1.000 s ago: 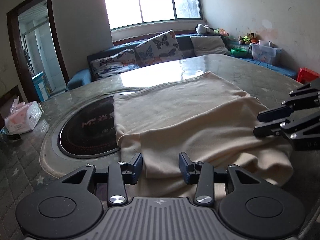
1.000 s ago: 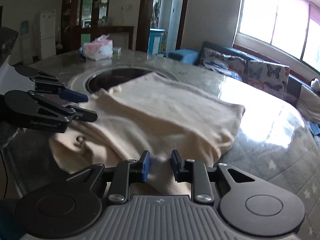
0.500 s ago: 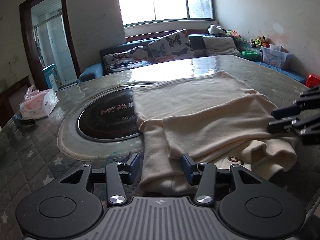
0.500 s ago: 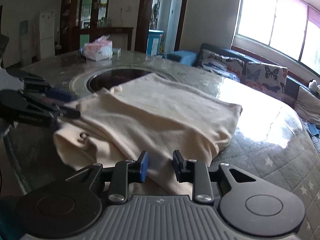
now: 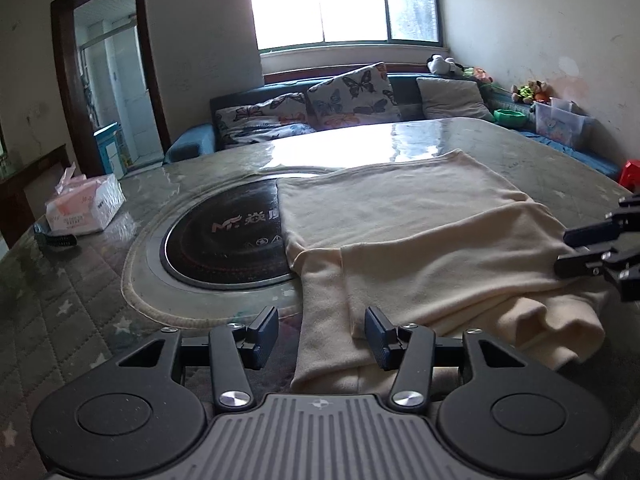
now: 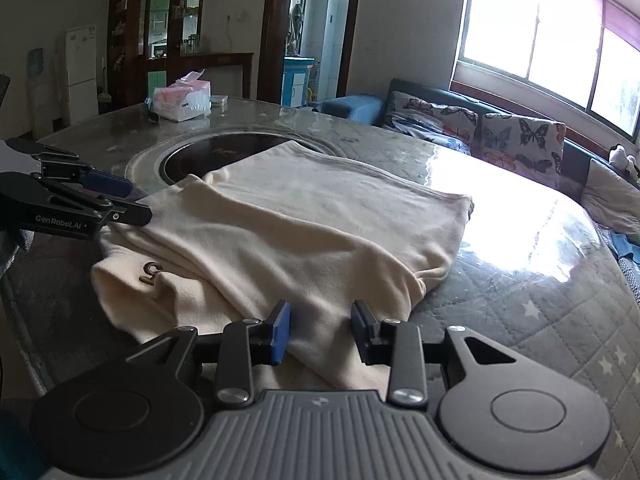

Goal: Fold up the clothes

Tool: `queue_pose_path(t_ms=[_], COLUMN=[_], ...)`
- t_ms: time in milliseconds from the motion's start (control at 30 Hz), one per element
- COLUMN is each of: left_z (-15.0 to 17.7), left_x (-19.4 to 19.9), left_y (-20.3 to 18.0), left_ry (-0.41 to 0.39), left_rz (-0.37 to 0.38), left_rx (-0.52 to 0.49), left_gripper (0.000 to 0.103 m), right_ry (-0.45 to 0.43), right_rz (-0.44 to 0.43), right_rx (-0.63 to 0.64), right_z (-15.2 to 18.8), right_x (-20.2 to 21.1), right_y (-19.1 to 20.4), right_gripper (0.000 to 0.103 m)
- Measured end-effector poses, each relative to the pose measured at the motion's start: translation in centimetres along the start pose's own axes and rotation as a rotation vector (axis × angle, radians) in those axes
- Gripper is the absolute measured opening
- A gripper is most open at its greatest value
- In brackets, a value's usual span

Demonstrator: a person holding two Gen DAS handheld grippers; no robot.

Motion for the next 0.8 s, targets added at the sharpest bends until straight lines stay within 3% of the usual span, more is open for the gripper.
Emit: queue_pose_path(t_ms=[200, 433, 600, 700, 800], left_z=[1.3, 4.0, 3.6, 3.8, 3.6], left_x=[3.2, 5.8, 4.8, 4.7, 4.6], left_y=[-0.5, -3.6, -4.9, -5.7, -5.7], left_ry=[-0.067, -0.182, -0.223, -0.269, -0.281], left_rz=[0.084, 0.132, 0.131, 0.137, 0.153], left_rx=[-0.129, -0.381, -0.415, -0.453, -0.441], left_gripper=[0.051, 0.051, 0.050, 0.040, 0.020], right_ry=[0.041, 0.115, 0.140, 0.143, 0.143], right_rz=[-0.017, -0.047, -0.056, -0.062, -0.063], right_rx=[0.080, 0.223, 0.312, 0.355, 0.387], right_z=[0.5, 1.9, 2.5, 2.7, 2.7], right_x=[2.0, 3.5, 3.3, 3.1, 3.1], right_y=[1.0, 2.9, 4.5, 5.1, 5.4], right_gripper=[0.036, 0.043, 0.044, 0.050, 0.051])
Point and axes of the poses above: each gripper's, at about its wrist camera, not at the fingertips, and x roughly against the way its jaws point, y to its left, z to its underside, the point moved 5 cm from there along -x, roughly the way its jaws point, and after that the axes turned 15 degrees about -z, right-handed, at the moved point
